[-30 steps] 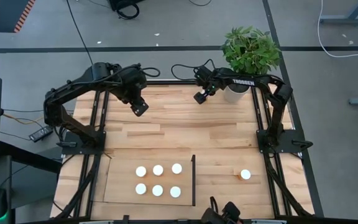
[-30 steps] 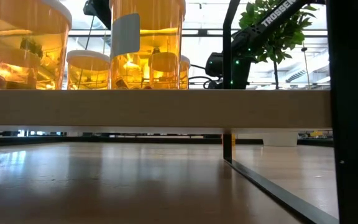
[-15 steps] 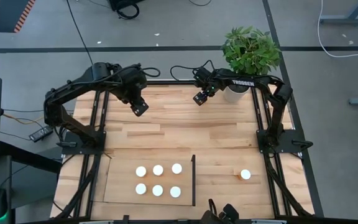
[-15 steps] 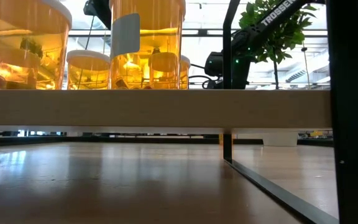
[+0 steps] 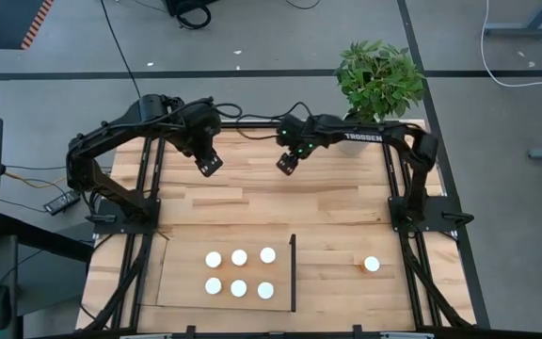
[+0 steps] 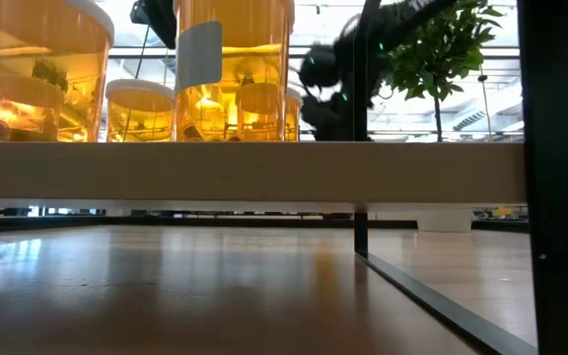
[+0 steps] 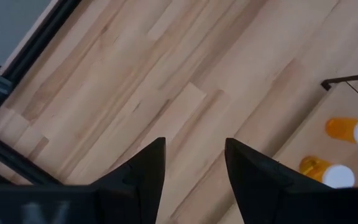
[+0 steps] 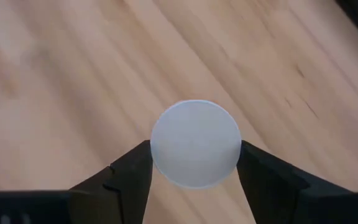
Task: Pick and place medicine bottles onto shelf by color
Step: Put the orange pill bottle on the shelf
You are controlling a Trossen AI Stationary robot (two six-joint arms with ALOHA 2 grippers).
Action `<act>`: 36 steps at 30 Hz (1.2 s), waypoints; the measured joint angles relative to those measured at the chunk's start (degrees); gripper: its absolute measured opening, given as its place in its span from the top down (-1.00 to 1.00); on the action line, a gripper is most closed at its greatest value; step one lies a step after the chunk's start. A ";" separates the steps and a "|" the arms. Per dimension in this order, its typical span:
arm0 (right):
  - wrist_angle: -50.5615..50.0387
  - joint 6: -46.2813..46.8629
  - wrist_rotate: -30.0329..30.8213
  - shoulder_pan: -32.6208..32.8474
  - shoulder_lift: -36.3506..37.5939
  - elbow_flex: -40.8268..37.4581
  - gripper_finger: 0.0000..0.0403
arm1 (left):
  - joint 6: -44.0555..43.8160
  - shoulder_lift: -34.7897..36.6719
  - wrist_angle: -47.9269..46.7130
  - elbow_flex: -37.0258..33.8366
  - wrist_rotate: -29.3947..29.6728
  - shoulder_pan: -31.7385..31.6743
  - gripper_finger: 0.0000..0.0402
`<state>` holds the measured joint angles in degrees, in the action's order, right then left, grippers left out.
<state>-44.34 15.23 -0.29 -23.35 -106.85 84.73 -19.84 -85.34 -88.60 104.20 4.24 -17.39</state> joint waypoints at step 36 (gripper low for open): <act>-7.28 -2.82 -1.25 16.48 -27.30 39.23 -0.12 | -4.56 10.88 -1.40 0.04 2.57 -1.18 0.14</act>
<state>-51.61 12.40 -1.54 -6.87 -134.15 123.96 -24.40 -74.46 -90.00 104.25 6.81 -18.57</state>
